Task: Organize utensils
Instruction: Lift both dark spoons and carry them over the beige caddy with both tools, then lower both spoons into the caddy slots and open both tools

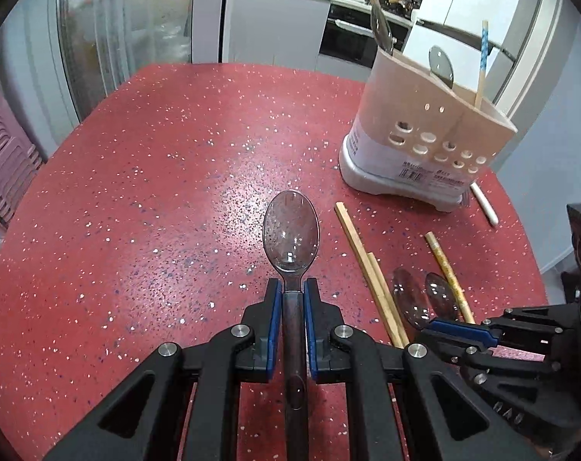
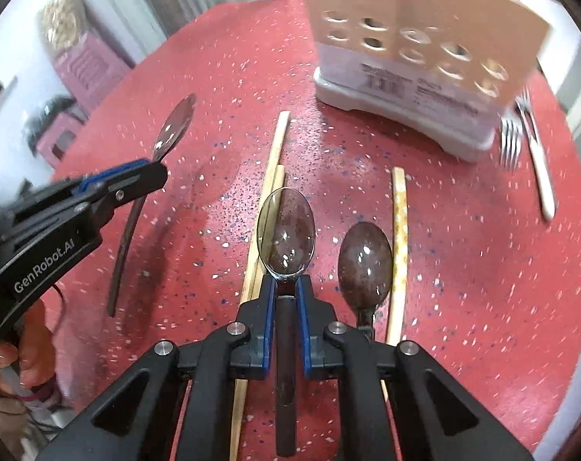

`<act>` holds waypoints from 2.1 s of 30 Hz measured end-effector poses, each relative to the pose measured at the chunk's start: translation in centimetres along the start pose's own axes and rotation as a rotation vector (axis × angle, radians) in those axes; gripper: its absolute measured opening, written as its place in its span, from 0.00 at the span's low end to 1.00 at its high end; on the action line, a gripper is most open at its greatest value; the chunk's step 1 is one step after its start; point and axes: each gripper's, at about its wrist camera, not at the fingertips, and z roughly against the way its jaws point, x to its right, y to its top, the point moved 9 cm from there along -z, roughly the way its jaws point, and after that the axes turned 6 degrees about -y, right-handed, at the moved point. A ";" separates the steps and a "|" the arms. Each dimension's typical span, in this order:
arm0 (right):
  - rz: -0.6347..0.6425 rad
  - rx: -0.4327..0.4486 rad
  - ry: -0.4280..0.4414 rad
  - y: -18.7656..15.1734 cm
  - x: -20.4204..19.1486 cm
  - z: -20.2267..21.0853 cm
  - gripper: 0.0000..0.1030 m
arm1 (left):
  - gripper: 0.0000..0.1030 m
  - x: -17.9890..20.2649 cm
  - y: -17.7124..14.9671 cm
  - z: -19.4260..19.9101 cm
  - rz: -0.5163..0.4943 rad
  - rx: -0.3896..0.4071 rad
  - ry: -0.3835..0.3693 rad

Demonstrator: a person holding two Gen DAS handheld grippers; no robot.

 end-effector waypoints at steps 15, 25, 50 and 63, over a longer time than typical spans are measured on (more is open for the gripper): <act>-0.135 0.400 0.172 3.6 4.9 13.3 0.12 | 0.34 2.8 6.4 6.2 0.033 0.209 -0.082; -0.232 0.608 0.145 10.8 11.0 20.4 0.12 | 0.34 6.7 15.8 8.5 0.023 0.364 -0.142; -0.133 0.777 0.025 20.1 14.7 15.6 0.12 | 0.34 9.0 23.6 -1.2 -0.002 0.486 -0.175; -0.113 0.735 0.012 17.1 15.8 13.9 0.12 | 0.34 10.2 19.8 -1.5 -0.104 0.473 -0.089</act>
